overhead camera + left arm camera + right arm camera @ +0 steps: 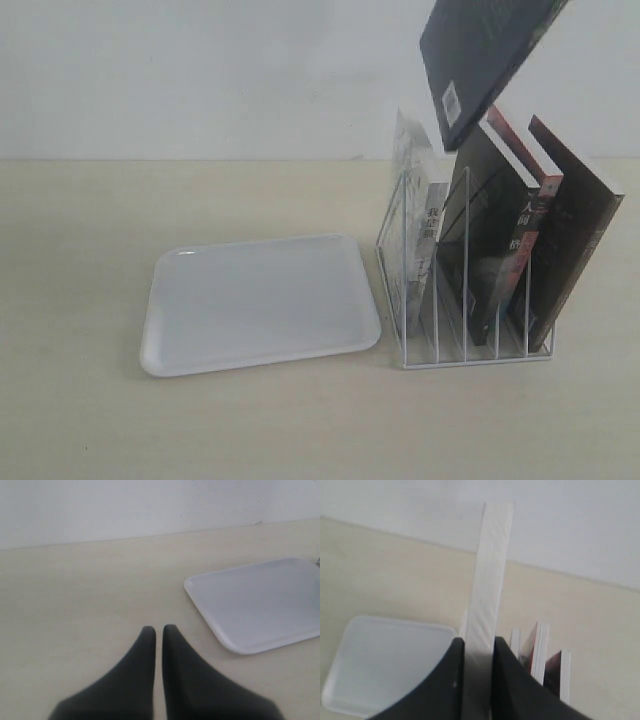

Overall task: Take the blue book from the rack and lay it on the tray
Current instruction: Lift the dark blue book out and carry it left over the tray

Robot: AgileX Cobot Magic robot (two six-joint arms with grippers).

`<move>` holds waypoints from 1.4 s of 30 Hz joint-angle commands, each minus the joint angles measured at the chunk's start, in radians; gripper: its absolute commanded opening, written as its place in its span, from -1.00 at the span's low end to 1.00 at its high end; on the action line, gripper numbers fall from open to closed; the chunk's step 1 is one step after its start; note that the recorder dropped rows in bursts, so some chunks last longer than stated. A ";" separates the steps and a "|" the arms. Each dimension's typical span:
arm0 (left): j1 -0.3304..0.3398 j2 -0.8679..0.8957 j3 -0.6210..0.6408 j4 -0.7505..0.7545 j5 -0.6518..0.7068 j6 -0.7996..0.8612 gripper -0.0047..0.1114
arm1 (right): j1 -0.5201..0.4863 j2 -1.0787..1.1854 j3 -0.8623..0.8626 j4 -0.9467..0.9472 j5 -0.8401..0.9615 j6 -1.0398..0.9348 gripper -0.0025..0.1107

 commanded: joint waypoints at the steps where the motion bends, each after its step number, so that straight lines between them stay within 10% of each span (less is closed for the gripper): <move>1: 0.000 -0.003 -0.003 0.001 -0.015 -0.007 -0.84 | -0.001 -0.099 -0.006 0.078 -0.110 -0.064 -0.96; 18: 0.000 -0.003 -0.003 0.001 -0.015 -0.007 -0.84 | 0.193 -0.095 -0.003 0.408 0.043 -0.304 -0.96; 25: 0.000 -0.003 -0.003 0.001 -0.015 -0.007 -0.84 | 0.387 -0.046 0.148 0.265 0.009 -0.264 -0.96; 32: 0.000 -0.003 -0.003 0.001 -0.015 -0.007 -0.84 | 0.439 -0.042 0.460 0.235 -0.464 -0.147 -0.96; 42: 0.000 -0.003 -0.003 0.001 -0.015 -0.007 -0.84 | 0.532 0.063 0.454 -0.416 -0.441 0.358 -0.96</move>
